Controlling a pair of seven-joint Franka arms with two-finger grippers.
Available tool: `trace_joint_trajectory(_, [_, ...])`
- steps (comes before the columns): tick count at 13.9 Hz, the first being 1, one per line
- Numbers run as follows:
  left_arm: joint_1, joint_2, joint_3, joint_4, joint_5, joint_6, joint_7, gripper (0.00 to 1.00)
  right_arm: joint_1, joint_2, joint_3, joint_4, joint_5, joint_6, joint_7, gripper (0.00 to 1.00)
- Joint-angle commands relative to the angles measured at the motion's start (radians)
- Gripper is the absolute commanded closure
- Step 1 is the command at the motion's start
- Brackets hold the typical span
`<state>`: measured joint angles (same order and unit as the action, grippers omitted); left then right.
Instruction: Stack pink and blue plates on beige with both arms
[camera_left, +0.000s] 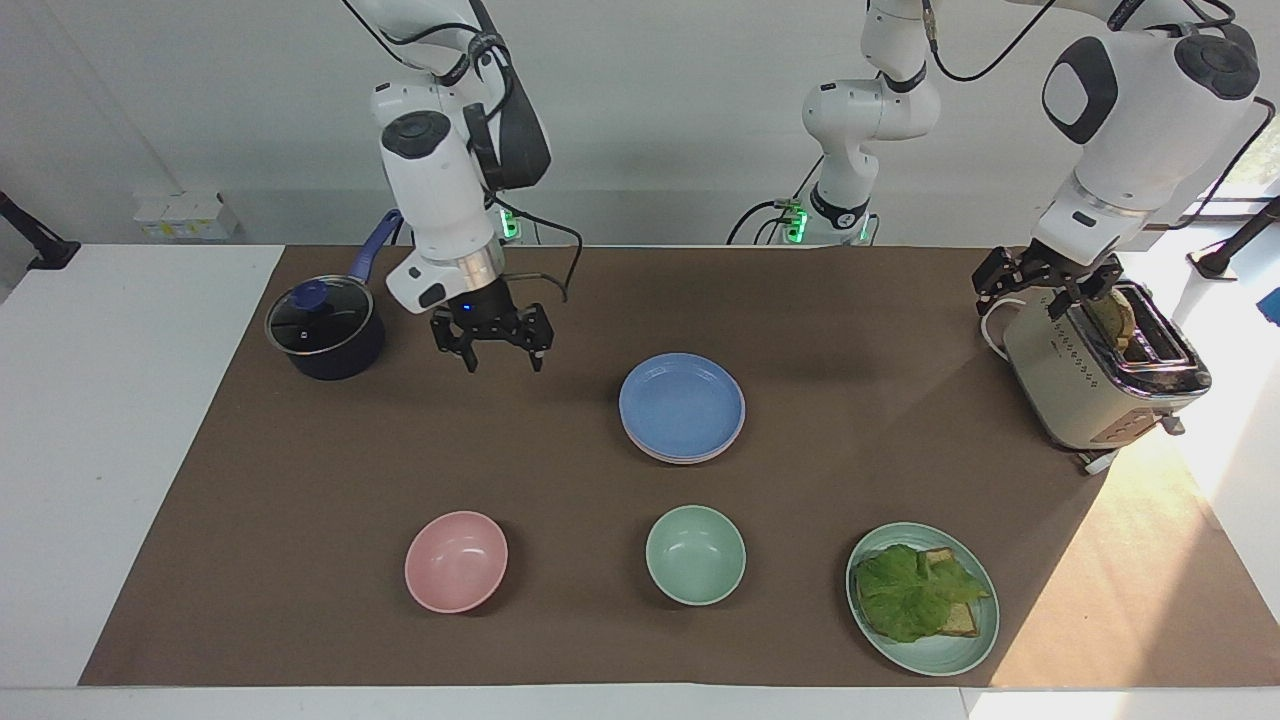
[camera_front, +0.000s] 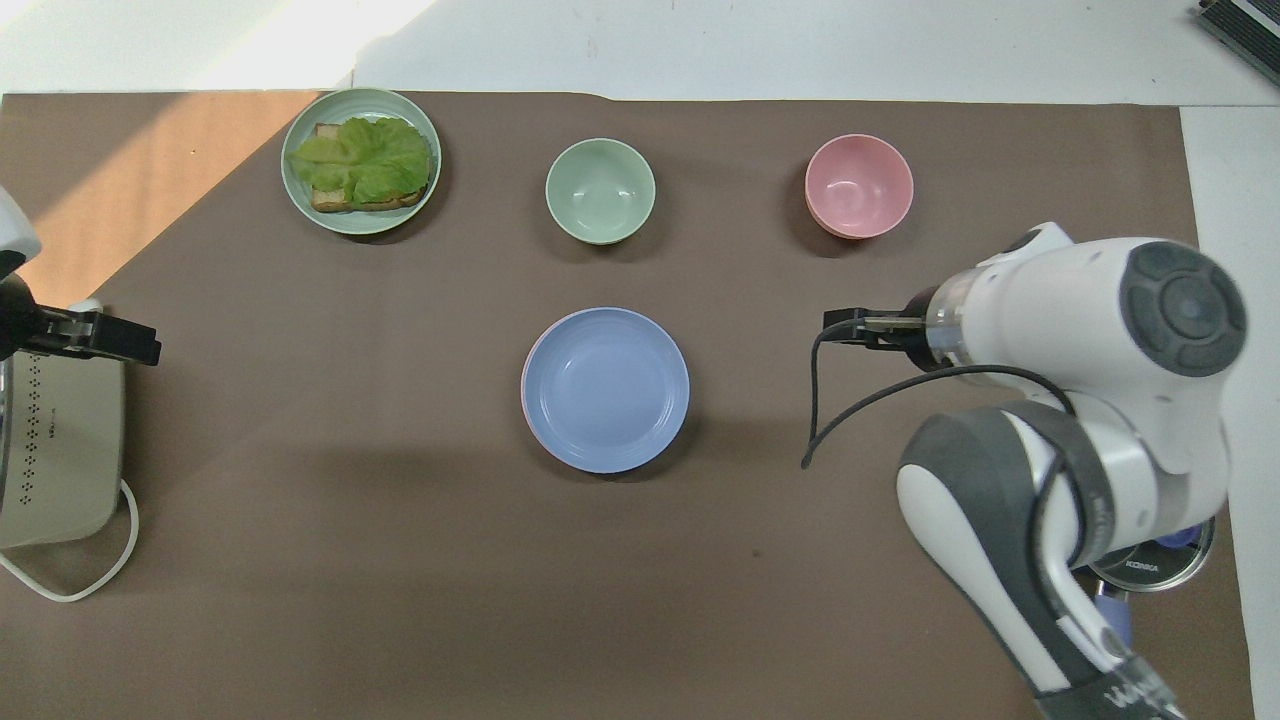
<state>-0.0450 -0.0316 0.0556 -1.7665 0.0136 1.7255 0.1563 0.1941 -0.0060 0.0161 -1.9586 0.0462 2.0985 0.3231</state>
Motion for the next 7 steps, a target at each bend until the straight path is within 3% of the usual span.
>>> trace_joint_trajectory(1, [-0.004,-0.008,0.010,0.010,0.011,-0.024,0.002,0.00,-0.099,-0.022,0.010,0.117,-0.035,-0.186,-0.028,0.00])
trace_joint_trajectory(5, [-0.006,-0.008,0.010,0.010,0.011,-0.024,0.002,0.00,-0.225,-0.019,0.010,0.294,-0.060,-0.392,-0.168,0.00])
trace_joint_trajectory(7, [-0.006,-0.008,0.010,0.010,0.011,-0.024,0.002,0.00,-0.242,-0.005,0.011,0.389,-0.063,-0.496,-0.176,0.00])
